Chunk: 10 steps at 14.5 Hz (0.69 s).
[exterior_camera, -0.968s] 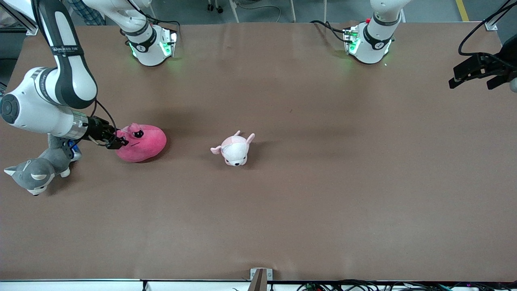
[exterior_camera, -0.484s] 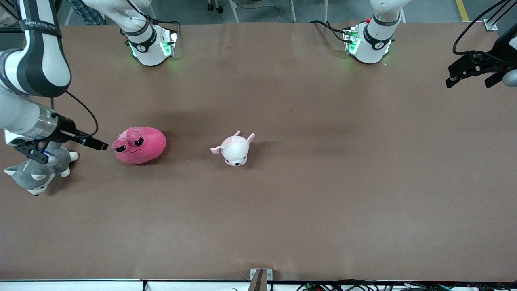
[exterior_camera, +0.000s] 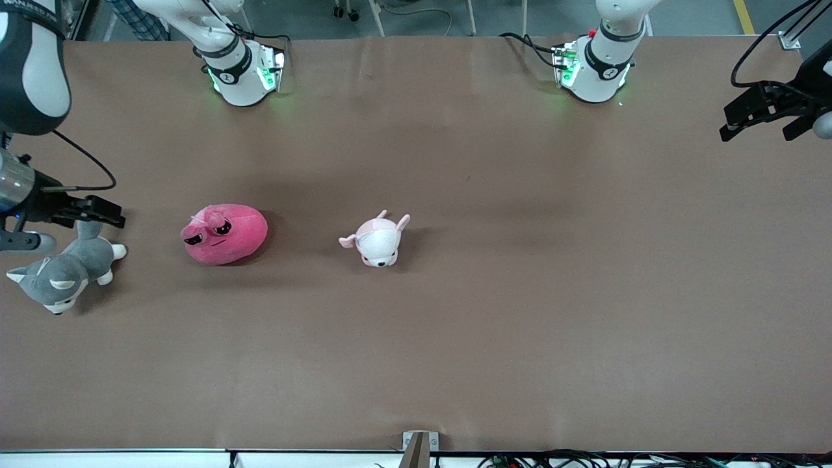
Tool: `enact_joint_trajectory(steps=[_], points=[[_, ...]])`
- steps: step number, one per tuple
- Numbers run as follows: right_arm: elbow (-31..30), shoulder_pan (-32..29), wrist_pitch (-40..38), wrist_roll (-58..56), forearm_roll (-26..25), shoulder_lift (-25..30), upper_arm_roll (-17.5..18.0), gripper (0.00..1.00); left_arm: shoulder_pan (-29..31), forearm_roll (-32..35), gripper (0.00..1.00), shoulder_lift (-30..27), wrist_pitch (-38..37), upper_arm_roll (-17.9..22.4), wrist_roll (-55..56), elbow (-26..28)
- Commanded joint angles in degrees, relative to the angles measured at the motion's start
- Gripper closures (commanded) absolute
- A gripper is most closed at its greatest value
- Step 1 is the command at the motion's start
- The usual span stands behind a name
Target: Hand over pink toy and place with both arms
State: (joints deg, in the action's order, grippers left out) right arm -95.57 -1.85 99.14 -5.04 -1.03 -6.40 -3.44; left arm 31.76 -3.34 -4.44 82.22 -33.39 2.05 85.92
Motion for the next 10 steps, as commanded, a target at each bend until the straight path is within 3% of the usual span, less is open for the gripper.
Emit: enact_joint_trajectory(steps=[1, 7, 8, 10], points=[[3.89, -0.35, -2.64, -0.93, -2.39, -1.33, 0.72, 0.0, 0.67, 0.35, 0.0, 0.47, 0.66, -0.09, -1.35, -0.66], [7.59, -0.08, -6.48, -0.41, -2.23, -0.99, 0.89, 0.0, -1.51, 0.79, 0.0, 3.12, 0.58, 2.8, -1.0, -3.31], [7.51, -0.08, -9.29, -0.41, -1.88, -0.9, 0.98, 0.0, -4.05, 0.97, 0.0, 3.12, 0.58, 5.33, -0.91, -3.31], [6.55, 0.36, -11.77, -0.32, -1.78, -0.37, 1.24, 0.0, -12.91, 1.06, 0.0, 3.12, 0.4, 14.1, -0.82, -3.31]])
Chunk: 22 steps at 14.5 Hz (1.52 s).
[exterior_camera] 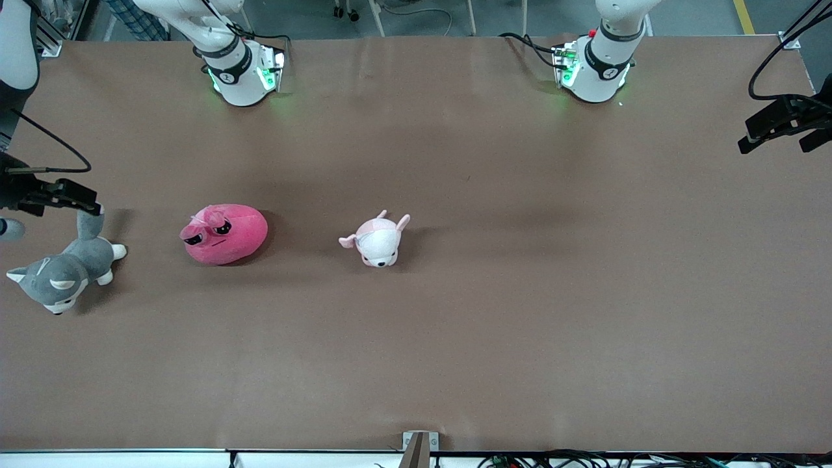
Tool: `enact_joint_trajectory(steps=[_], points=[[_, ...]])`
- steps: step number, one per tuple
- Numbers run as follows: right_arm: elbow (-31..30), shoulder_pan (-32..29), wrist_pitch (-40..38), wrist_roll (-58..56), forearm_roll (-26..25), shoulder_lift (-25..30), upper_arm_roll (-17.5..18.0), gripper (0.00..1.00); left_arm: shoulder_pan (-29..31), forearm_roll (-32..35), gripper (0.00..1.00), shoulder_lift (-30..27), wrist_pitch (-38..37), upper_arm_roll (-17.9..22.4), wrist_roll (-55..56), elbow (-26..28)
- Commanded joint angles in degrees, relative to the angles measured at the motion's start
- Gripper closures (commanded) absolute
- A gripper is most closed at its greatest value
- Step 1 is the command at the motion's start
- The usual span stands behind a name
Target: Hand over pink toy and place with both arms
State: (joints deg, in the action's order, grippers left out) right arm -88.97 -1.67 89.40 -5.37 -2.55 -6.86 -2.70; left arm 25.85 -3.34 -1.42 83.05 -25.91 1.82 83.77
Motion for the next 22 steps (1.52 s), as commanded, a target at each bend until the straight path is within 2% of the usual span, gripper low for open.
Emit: enact_joint_trajectory(steps=[1, 2, 3, 4, 7, 10, 16, 22], points=[[-0.42, 0.35, -1.78, -0.08, 0.0, 0.52, 0.5, 0.0, -12.26, 1.06, 0.0, 0.1, -0.61, 11.89, -0.58, -1.16], [-0.42, 0.7, -1.86, 0.01, 0.09, 1.05, 0.5, 0.0, -16.49, 1.06, 0.0, 0.01, -0.7, 16.38, -0.58, -1.16], [-0.42, 0.87, -1.86, 0.27, 0.09, 1.23, 0.5, 0.0, -18.88, 1.06, 0.0, 0.01, -0.79, 18.86, -0.67, -1.16], [-0.42, 0.88, -1.86, 0.27, 0.26, 1.93, 0.59, 0.0, -20.12, 1.06, 0.0, 0.01, -0.79, 20.19, -0.59, -1.16], [-2.69, 0.96, -2.13, 0.54, 1.4, 5.34, 0.5, 0.0, -21.98, 1.15, 0.0, -0.08, -0.79, 20.81, -0.32, -1.16], [-6.82, 0.88, -2.13, 1.85, 2.72, 10.09, 0.5, 0.0, -26.62, 1.15, 0.0, -0.08, -0.87, 25.55, -0.32, -1.16], [-9.03, 0.88, -3.44, 1.86, 2.72, 15.64, 0.5, 0.0, -26.55, 1.15, 0.0, -0.43, -0.87, 25.91, -0.41, -1.16], [-8.68, 1.32, -2.92, 1.68, 2.81, 16.88, 0.41, 0.0, -26.64, 1.15, 0.0, -0.52, -0.87, 25.65, -0.5, -1.16]])
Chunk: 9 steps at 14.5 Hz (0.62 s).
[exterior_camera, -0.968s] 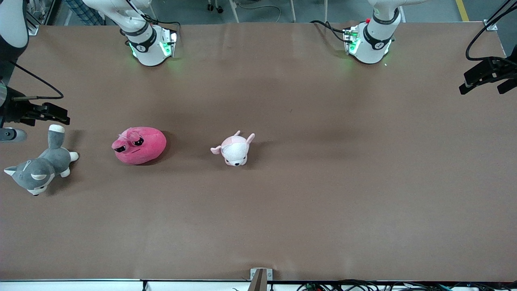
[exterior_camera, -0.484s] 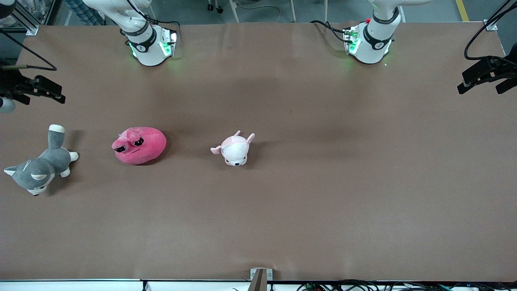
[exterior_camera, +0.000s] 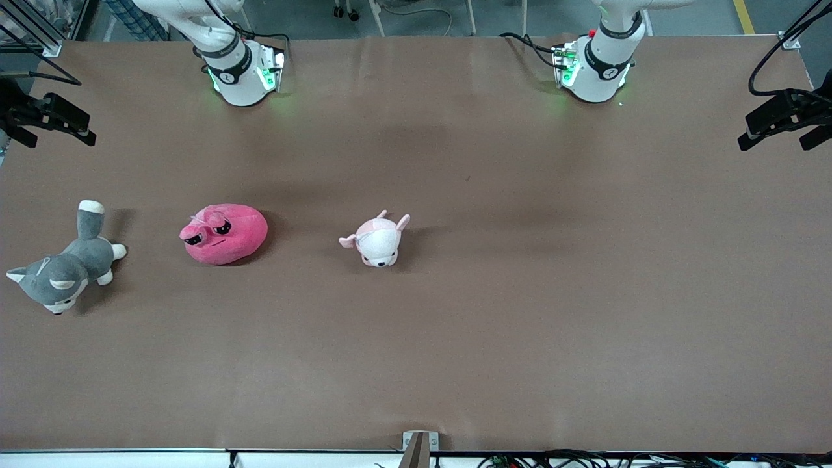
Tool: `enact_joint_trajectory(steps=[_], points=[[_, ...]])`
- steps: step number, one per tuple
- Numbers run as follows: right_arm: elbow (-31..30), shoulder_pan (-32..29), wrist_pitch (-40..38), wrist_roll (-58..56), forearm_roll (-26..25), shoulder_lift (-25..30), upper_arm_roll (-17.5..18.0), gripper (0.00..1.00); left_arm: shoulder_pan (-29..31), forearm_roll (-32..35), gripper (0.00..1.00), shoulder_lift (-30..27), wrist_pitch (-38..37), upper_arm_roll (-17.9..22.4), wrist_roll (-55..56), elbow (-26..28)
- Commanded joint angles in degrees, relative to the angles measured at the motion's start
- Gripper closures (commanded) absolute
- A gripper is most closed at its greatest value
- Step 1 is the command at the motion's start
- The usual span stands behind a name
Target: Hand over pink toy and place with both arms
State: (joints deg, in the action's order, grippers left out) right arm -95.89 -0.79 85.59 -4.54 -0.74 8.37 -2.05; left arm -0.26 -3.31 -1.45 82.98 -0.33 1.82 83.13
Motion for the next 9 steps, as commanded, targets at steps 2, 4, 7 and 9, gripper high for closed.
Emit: enact_joint_trajectory(steps=[2, 4, 7, 9], points=[[-1.75, 0.26, 0.99, 0.84, 1.18, 1.65, -0.41, 0.0, -0.44, 1.11, 0.0, -0.48, -0.8, 0.15, -0.59, -0.52], [-1.75, 0.09, 0.99, 0.84, 1.88, 1.65, -0.59, 0.0, -0.36, 1.11, 0.0, -0.48, -0.8, 0.15, -0.59, -0.52], [-1.75, -0.09, 1.08, 0.32, 1.89, 1.56, -0.68, 0.0, -0.27, 1.11, 0.0, -0.48, -0.8, 0.41, -0.76, -0.52], [-1.75, 0.08, 1.07, 0.23, 1.89, 1.56, -0.59, 0.0, -0.27, 1.2, 0.0, -0.48, -0.8, 0.41, -0.76, -0.52]])
